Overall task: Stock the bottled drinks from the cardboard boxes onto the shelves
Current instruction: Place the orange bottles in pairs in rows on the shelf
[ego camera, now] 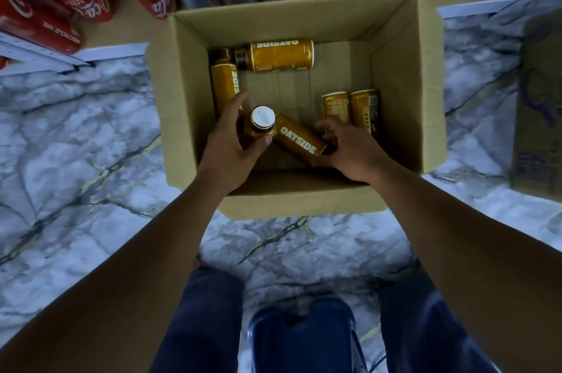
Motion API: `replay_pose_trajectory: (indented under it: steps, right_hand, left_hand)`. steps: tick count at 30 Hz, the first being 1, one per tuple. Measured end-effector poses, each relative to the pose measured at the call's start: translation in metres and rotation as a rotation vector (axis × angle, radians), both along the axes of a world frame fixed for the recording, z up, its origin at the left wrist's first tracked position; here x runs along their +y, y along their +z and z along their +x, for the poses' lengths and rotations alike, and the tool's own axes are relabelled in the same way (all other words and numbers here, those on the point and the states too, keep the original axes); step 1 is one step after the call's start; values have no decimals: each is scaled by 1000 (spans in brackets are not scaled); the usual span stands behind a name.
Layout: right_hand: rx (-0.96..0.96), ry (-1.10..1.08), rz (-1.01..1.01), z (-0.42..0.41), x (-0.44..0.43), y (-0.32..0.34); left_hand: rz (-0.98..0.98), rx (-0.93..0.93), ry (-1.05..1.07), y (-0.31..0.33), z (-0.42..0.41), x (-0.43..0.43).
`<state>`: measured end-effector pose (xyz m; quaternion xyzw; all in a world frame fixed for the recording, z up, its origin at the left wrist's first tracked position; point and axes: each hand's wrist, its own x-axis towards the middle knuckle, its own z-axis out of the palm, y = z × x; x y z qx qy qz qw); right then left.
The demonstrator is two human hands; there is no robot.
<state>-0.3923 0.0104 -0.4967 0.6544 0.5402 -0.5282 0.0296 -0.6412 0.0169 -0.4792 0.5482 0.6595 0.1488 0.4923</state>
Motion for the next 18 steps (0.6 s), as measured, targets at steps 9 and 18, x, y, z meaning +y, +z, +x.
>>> replay_pose_trajectory:
  steps: [9,18]
  right_hand:
    - [45,-111,161,-8,4,4]
    - [158,-558,439,-12,37,11]
  left_hand:
    - [74,-98,147,4,2,6]
    - [222,-20,49,-2,11,40]
